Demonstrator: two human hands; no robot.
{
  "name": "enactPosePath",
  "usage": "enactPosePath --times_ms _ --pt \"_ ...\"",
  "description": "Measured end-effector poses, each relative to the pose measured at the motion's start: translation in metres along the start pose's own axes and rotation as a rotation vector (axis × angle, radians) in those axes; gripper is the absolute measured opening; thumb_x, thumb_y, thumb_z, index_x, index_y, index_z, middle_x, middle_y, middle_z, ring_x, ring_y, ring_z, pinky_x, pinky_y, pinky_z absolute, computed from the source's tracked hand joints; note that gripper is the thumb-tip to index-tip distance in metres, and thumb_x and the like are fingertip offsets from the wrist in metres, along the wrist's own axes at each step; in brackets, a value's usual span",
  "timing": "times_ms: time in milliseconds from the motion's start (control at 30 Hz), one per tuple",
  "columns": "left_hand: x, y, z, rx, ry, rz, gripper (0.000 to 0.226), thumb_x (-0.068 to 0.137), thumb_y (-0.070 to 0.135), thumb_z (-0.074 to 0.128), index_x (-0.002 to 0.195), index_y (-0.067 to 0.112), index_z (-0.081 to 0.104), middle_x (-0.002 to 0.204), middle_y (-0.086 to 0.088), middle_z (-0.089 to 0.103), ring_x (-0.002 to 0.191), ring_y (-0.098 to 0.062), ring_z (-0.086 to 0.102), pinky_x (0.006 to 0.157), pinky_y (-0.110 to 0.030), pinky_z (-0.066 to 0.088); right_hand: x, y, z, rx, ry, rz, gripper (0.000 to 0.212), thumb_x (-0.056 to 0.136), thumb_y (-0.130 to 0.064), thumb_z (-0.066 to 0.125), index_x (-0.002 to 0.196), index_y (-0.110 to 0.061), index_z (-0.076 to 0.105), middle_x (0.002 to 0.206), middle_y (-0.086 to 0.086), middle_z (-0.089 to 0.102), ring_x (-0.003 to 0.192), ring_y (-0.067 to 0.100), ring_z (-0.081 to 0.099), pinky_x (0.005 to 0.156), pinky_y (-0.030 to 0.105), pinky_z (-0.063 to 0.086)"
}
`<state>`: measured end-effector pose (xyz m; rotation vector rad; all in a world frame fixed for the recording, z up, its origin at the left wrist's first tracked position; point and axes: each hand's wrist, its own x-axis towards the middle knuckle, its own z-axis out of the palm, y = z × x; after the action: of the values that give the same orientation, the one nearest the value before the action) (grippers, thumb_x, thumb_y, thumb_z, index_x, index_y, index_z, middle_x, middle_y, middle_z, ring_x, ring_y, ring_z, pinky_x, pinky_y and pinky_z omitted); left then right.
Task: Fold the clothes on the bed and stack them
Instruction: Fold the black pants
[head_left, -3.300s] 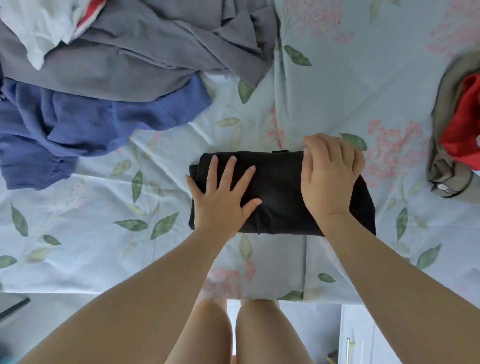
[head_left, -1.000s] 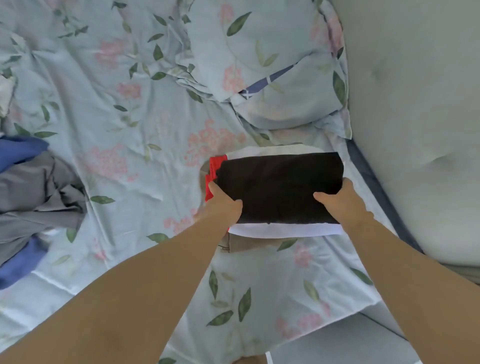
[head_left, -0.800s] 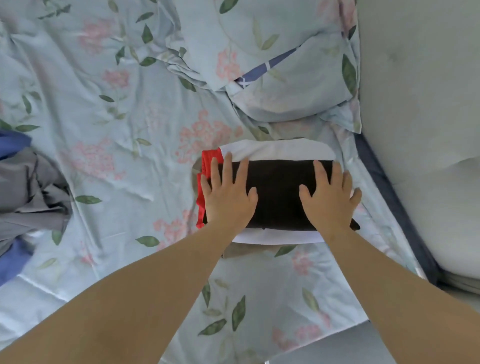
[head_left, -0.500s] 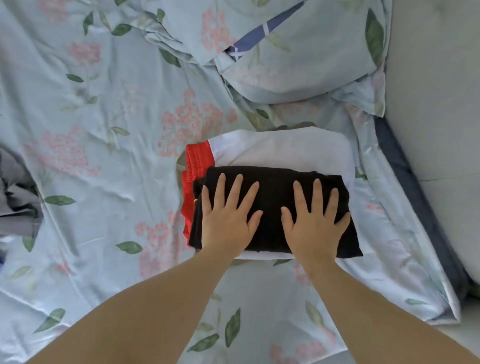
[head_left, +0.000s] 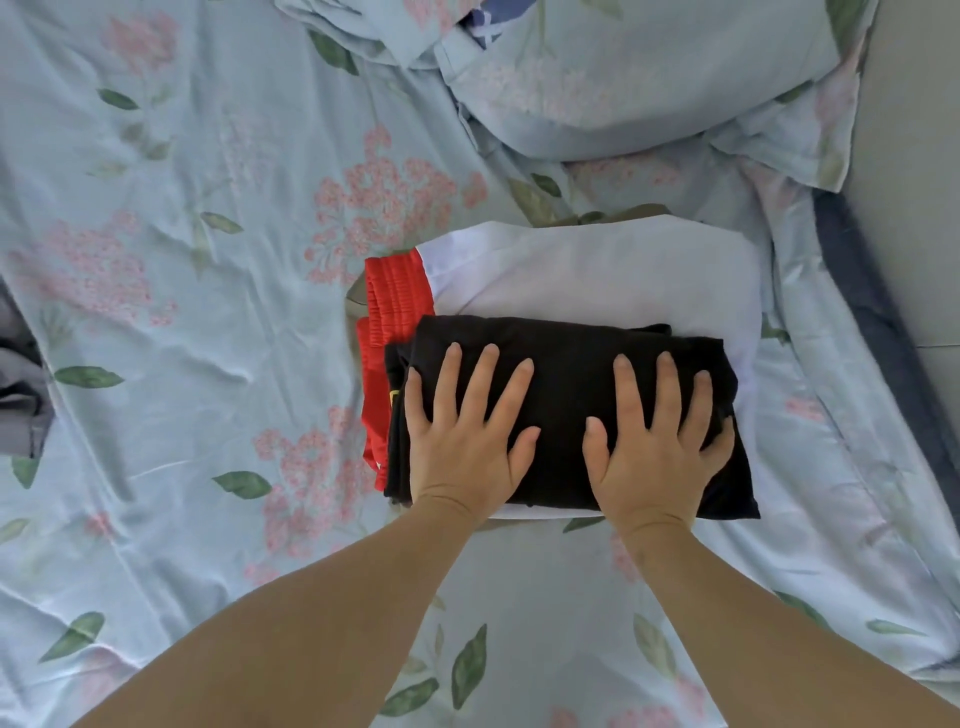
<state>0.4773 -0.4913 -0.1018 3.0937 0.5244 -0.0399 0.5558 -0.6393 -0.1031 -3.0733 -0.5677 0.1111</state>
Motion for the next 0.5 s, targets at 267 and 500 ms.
enactPosePath --times_ms 267,500 --pt "-0.021 -0.032 -0.034 -0.037 -0.138 -0.013 0.054 0.091 0.051 0.033 0.141 0.031 0.038 0.144 -0.004 0.046 0.136 -0.03 0.038 0.108 -0.061 0.025 -0.003 -0.038 -0.041 0.037 -0.148 0.079 0.062 0.09 -0.051 0.022 0.142 -0.022 0.042 0.146 0.02 0.039 0.137 0.043 0.029 0.098 0.074 0.022" --pt "-0.102 -0.128 -0.051 0.023 -0.323 -0.235 0.057 0.088 0.05 0.027 0.14 0.029 0.035 0.138 -0.003 0.052 0.126 -0.029 0.05 0.101 -0.062 0.032 -0.059 -0.155 -0.058 0.062 -0.155 -0.22 0.048 0.089 -0.042 0.05 0.134 -0.024 0.053 0.137 0.022 0.049 0.127 0.044 0.045 0.094 0.071 0.031"
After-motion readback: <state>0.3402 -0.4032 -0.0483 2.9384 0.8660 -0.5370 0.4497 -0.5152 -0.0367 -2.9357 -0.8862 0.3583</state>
